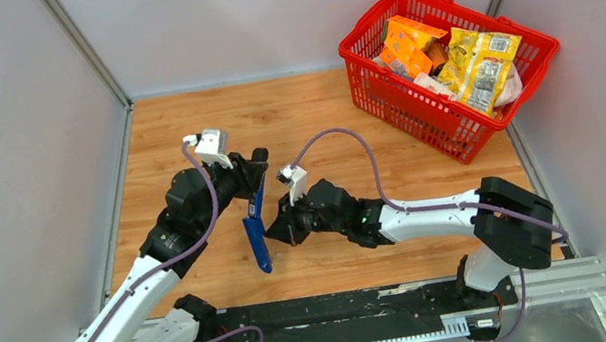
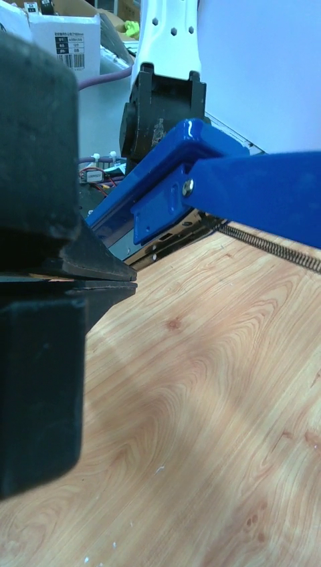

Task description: Unload the staples from the stapler

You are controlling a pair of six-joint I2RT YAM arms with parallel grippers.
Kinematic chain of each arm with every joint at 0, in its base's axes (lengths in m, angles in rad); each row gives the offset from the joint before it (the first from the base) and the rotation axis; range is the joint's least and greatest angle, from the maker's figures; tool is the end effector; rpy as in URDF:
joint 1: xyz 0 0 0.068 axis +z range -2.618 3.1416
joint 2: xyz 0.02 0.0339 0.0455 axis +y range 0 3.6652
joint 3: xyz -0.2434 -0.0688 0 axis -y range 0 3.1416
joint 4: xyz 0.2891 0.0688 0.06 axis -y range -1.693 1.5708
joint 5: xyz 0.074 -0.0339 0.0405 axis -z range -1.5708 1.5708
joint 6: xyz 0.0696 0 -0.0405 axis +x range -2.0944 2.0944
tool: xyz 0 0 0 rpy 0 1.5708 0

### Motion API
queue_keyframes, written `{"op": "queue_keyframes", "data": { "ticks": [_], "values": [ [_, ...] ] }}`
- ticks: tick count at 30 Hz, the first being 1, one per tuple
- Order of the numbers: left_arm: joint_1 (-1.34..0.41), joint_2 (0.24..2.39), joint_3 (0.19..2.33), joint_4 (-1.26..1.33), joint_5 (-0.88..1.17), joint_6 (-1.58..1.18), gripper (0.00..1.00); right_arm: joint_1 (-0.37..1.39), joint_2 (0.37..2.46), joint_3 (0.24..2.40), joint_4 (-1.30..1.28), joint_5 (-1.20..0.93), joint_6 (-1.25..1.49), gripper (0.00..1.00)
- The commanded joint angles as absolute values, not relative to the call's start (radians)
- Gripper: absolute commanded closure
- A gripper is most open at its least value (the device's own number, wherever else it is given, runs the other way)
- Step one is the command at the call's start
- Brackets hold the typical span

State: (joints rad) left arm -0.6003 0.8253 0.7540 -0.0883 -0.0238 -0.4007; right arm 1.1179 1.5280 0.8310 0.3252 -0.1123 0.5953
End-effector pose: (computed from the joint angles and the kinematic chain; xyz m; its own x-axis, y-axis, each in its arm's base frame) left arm 0.2396 -0.1620 0.3088 -0.3335 -0.2443 -0.9106 0.4510 0.8068 -0.3816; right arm 0.1694 0.3659 0.1651 -0.6583 -0.0793 -0.7486 -0.6885 0.4655 0.5562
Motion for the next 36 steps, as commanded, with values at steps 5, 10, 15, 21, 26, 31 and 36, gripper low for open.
{"op": "queue_keyframes", "data": {
  "ticks": [5, 10, 15, 21, 26, 31, 36],
  "values": [
    [-0.597, 0.877, 0.772, -0.051, -0.138, -0.376, 1.00, 1.120, 1.624, 0.839, 0.514, -0.201, 0.646, 1.00],
    [-0.598, 0.882, 0.781, -0.063, -0.141, -0.371, 1.00, 1.118, 1.655, 0.845, 0.540, -0.219, 0.658, 1.00],
    [-0.597, 0.877, 0.805, -0.087, -0.133, -0.368, 1.00, 1.114, 1.637, 0.847, 0.512, -0.212, 0.641, 1.00],
    [-0.597, 0.856, 0.842, -0.120, -0.095, -0.385, 1.00, 1.104, 1.591, 0.841, 0.453, -0.177, 0.603, 1.00],
    [-0.597, 0.827, 0.896, -0.179, -0.066, -0.388, 1.00, 1.088, 1.520, 0.839, 0.368, -0.126, 0.551, 1.00],
    [-0.597, 0.792, 0.931, -0.224, -0.051, -0.388, 1.00, 1.085, 1.430, 0.845, 0.252, -0.051, 0.483, 1.00],
    [-0.597, 0.761, 0.951, -0.238, -0.066, -0.377, 1.00, 1.083, 1.329, 0.831, 0.155, 0.078, 0.422, 1.00]
  ]
}}
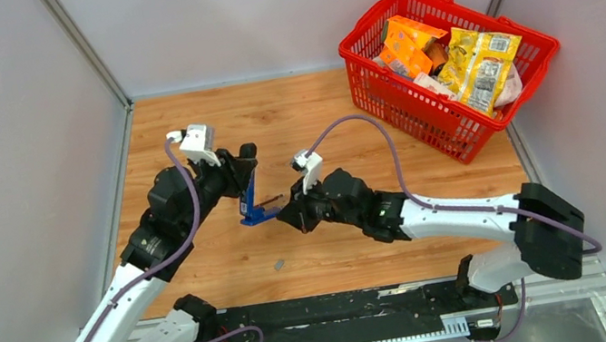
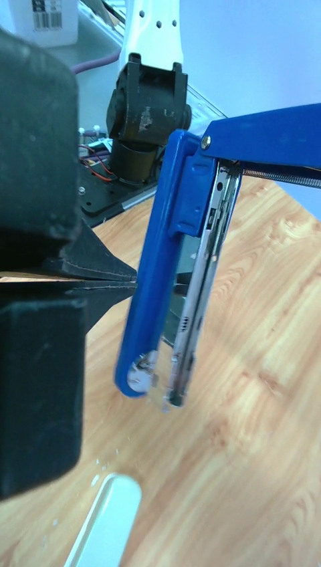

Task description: Unload the staples from the stapler

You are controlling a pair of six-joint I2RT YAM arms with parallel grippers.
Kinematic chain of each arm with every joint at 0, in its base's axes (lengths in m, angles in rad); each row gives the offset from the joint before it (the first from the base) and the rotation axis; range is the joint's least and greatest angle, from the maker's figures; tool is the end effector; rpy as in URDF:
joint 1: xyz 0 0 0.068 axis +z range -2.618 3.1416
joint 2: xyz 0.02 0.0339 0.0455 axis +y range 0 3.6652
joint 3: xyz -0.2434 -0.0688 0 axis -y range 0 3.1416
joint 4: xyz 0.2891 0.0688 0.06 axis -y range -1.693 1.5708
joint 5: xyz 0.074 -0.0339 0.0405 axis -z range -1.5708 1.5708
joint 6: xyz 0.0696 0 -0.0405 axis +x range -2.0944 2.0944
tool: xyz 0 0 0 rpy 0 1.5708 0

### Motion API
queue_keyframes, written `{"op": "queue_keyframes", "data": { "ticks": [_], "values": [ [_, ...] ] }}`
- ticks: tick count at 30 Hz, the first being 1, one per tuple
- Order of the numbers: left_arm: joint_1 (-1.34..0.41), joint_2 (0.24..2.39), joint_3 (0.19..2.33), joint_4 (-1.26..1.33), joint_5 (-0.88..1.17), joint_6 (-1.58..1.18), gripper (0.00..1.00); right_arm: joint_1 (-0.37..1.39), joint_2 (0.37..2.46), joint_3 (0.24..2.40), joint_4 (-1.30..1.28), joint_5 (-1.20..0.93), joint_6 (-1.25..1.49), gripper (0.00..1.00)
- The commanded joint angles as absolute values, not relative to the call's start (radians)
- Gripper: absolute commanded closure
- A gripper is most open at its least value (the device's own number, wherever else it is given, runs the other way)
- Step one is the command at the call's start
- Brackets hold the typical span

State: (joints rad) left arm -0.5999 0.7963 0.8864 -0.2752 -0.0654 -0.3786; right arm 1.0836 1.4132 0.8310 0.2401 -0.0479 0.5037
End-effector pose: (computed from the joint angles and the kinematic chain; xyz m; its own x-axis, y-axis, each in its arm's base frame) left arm 0.2282 -0.1505 0.3468 -0.3298 -0.2213 -0.9178 0.4180 0.8374 -0.3521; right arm 0.1803 0.3475 0.1969 -0.5738 -0.0532 -0.8173 -0.7157 0.5177 0.4688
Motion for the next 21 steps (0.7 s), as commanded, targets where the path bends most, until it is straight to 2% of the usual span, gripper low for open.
{"op": "queue_keyframes", "data": {
  "ticks": [1, 9, 21],
  "values": [
    [-0.597, 0.759, 0.954, -0.238, -0.075, -0.374, 1.00, 1.083, 1.313, 0.831, 0.135, 0.095, 0.410, 1.00],
    [-0.598, 0.759, 0.989, -0.203, -0.061, -0.385, 1.00, 1.083, 1.221, 0.802, 0.052, 0.138, 0.394, 1.00],
    [-0.597, 0.746, 0.989, -0.192, 0.049, -0.433, 1.00, 1.083, 1.241, 0.813, 0.058, 0.158, 0.390, 1.00]
  ]
}}
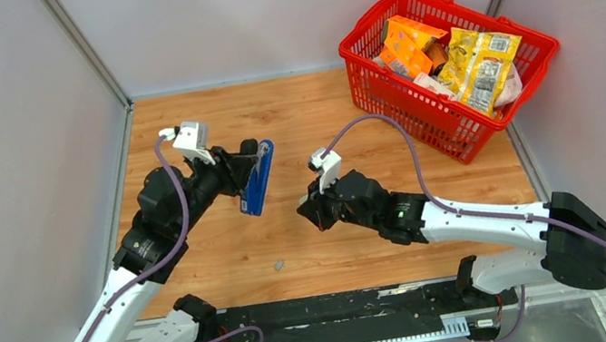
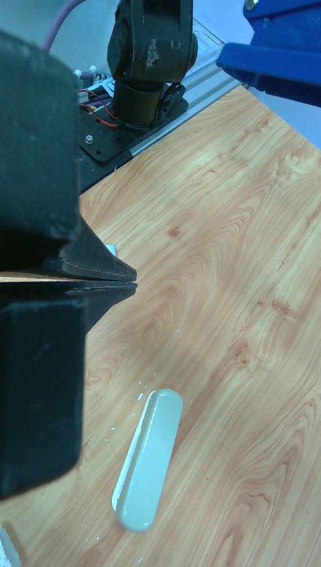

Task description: Unload the staples from the stapler

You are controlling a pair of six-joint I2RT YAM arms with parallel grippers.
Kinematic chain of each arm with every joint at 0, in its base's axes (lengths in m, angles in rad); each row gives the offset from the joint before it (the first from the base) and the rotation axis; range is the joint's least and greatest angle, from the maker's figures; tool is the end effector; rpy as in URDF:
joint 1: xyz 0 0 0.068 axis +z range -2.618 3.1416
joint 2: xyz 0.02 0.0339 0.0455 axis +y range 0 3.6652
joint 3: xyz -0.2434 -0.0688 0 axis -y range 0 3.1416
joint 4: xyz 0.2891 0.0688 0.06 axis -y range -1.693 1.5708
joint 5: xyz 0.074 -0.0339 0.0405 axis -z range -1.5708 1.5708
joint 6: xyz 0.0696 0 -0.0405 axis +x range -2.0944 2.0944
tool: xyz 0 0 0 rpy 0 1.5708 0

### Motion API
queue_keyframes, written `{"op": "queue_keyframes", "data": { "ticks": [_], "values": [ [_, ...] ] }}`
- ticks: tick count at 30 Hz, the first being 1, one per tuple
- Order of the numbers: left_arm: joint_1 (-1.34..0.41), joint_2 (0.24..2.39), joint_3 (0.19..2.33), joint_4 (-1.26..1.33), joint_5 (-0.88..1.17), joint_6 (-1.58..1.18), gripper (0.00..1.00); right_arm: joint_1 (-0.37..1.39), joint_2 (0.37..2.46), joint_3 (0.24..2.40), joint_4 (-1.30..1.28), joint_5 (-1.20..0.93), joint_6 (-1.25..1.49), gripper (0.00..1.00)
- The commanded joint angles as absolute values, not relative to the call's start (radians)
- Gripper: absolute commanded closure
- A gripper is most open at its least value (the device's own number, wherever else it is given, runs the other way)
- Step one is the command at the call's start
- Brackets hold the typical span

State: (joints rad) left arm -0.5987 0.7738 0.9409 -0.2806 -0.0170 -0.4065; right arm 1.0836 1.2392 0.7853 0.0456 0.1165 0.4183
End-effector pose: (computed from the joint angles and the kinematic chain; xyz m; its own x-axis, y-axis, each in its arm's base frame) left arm 0.2185 -0.1476 0.3746 -0.3032 -0.2717 -0.9134 0.4678 0.7926 -0.3911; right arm 0.1749 0.3128 0.2140 -0.5061 -0.0934 -0.8574 -0.6808 0.6535 0.3306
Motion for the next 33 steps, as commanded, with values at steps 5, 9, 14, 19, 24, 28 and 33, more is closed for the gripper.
{"op": "queue_keyframes", "data": {
  "ticks": [5, 9, 14, 19, 24, 28, 33],
  "values": [
    [-0.597, 0.742, 0.977, -0.216, 0.152, -0.465, 1.00, 1.078, 1.272, 0.868, 0.031, 0.204, 0.330, 1.00],
    [-0.597, 0.723, 0.954, -0.203, 0.245, -0.483, 1.00, 1.054, 1.290, 0.908, 0.040, 0.180, 0.308, 1.00],
    [-0.597, 0.696, 0.939, -0.199, 0.368, -0.477, 1.00, 1.034, 1.276, 0.934, 0.049, 0.114, 0.272, 1.00],
    [-0.597, 0.689, 0.925, -0.166, 0.449, -0.483, 1.00, 1.029, 1.278, 0.945, 0.060, 0.051, 0.245, 1.00],
    [-0.598, 0.698, 0.922, -0.138, 0.497, -0.494, 1.00, 1.028, 1.293, 0.957, 0.055, 0.040, 0.248, 1.00],
    [-0.597, 0.729, 0.916, -0.124, 0.532, -0.505, 1.00, 1.029, 1.307, 0.982, 0.045, 0.018, 0.255, 1.00],
    [-0.598, 0.779, 0.897, -0.094, 0.615, -0.514, 1.00, 1.029, 1.328, 1.029, 0.029, -0.032, 0.239, 1.00]
  ]
}}
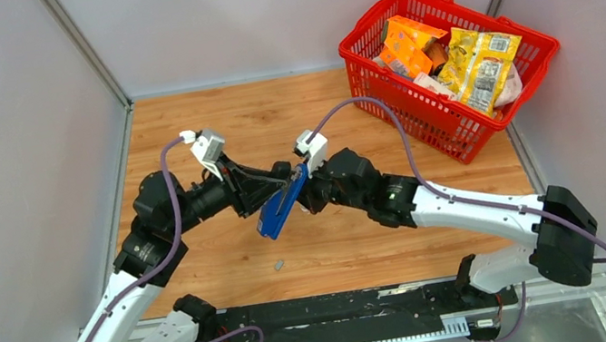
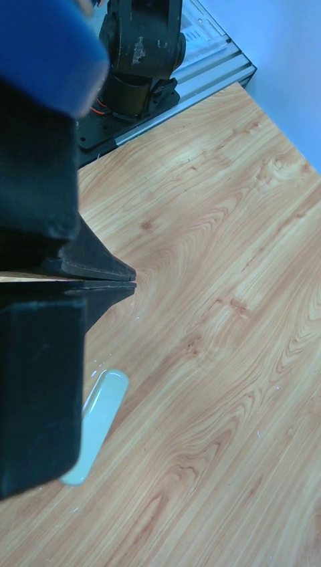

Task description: Unload the staples from the stapler

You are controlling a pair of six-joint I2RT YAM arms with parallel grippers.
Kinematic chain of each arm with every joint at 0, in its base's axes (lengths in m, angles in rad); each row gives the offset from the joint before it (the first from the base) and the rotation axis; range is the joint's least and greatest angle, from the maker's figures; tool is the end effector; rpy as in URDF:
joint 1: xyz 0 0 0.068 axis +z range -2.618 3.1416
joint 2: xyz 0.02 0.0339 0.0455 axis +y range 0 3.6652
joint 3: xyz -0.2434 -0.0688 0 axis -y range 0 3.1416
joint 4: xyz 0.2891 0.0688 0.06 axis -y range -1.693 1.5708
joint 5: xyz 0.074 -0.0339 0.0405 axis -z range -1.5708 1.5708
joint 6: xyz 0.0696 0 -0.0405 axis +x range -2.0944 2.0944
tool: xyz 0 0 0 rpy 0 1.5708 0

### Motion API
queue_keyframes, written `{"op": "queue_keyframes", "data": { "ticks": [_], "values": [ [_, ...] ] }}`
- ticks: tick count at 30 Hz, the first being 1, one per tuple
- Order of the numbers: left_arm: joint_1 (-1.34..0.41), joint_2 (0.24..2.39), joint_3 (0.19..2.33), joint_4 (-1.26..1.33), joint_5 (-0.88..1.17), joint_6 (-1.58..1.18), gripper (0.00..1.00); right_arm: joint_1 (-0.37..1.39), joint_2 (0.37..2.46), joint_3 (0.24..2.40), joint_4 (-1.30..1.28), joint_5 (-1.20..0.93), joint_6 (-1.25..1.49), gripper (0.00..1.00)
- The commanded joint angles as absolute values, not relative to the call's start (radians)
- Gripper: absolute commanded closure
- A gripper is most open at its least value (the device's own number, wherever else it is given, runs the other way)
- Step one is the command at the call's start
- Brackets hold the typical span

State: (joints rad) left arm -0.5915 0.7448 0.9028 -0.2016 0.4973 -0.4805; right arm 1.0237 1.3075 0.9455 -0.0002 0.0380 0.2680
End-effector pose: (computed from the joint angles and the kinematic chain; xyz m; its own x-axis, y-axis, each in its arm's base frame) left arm 0.1908 -0.1682 0.3773 -0.4415 -0.1928 -0.8763 0.7687 0.4225 -0.4802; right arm 0.2012 0.3253 0.2514 -0.3988 -0.1461 -0.9053 -0.7563 0.6107 0.2346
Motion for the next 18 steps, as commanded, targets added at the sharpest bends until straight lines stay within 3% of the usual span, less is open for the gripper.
{"op": "queue_keyframes", "data": {
  "ticks": [1, 10, 18],
  "values": [
    [-0.597, 0.797, 0.894, -0.091, 0.627, -0.515, 1.00, 1.029, 1.333, 1.044, 0.020, -0.046, 0.233, 1.00],
    [-0.603, 0.911, 0.882, -0.069, 0.811, -0.508, 1.00, 1.032, 1.370, 1.126, -0.037, -0.158, 0.187, 1.00],
    [-0.673, 0.960, 0.884, -0.035, 0.848, -0.489, 1.00, 1.037, 1.379, 1.161, -0.055, -0.173, 0.160, 1.00]
  ]
}}
